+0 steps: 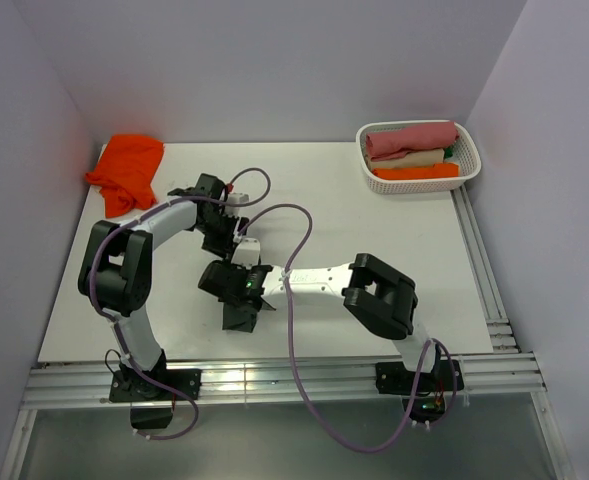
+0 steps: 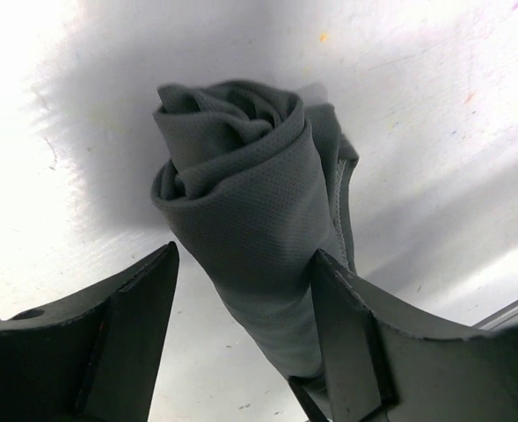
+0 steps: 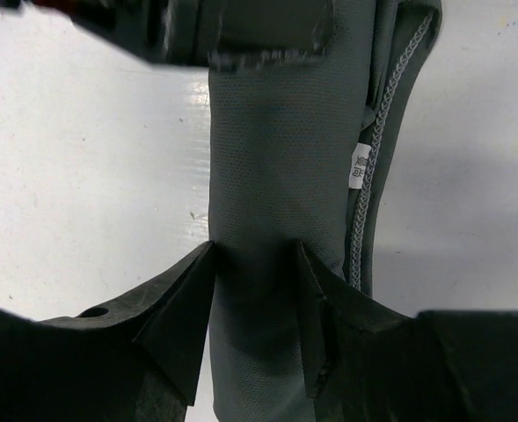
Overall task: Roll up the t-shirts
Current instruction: Roll the tshirt
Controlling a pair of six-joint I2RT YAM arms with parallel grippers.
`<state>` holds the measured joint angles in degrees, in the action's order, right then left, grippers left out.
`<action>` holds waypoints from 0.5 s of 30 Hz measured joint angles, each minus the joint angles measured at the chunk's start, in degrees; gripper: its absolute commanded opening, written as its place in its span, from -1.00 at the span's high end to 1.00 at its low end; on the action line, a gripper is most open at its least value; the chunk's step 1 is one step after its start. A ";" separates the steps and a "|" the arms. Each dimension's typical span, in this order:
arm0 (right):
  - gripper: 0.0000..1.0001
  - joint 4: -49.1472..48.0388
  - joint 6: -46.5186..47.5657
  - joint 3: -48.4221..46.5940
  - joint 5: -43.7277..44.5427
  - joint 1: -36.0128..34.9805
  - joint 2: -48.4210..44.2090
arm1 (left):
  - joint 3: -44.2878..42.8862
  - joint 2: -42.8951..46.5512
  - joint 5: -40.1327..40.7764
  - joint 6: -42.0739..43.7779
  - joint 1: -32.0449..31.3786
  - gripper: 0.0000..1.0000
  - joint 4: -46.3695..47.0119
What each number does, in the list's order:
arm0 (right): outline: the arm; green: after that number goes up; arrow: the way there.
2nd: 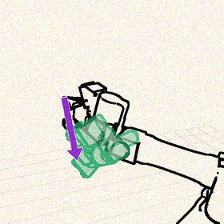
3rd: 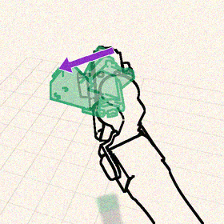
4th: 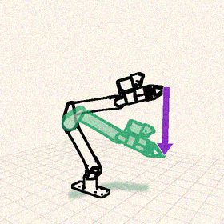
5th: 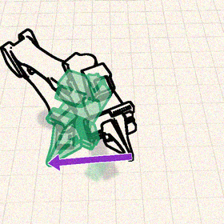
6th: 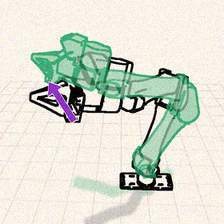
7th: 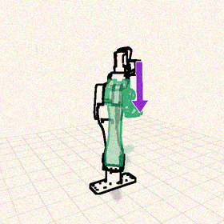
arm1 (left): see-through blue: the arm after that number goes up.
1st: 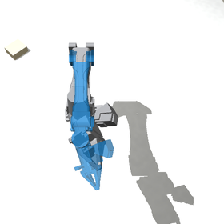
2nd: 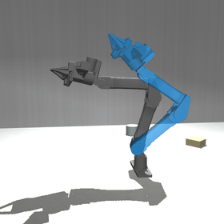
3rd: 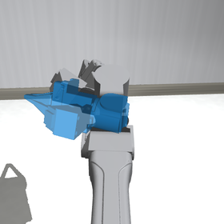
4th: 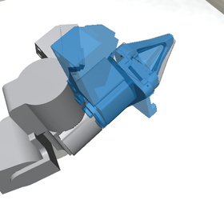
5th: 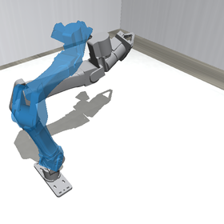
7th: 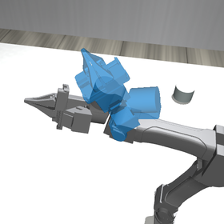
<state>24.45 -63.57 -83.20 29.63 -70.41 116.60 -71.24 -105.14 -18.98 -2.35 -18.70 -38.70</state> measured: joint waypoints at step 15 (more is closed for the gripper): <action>0.10 -4.24 -2.29 4.57 -0.79 -0.20 -0.79 | -10.95 -0.11 -5.42 0.74 1.99 -0.46 -4.52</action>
<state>20.21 -65.87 -78.63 28.84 -70.61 115.81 -82.19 -105.25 -24.40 -1.61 -16.71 -43.22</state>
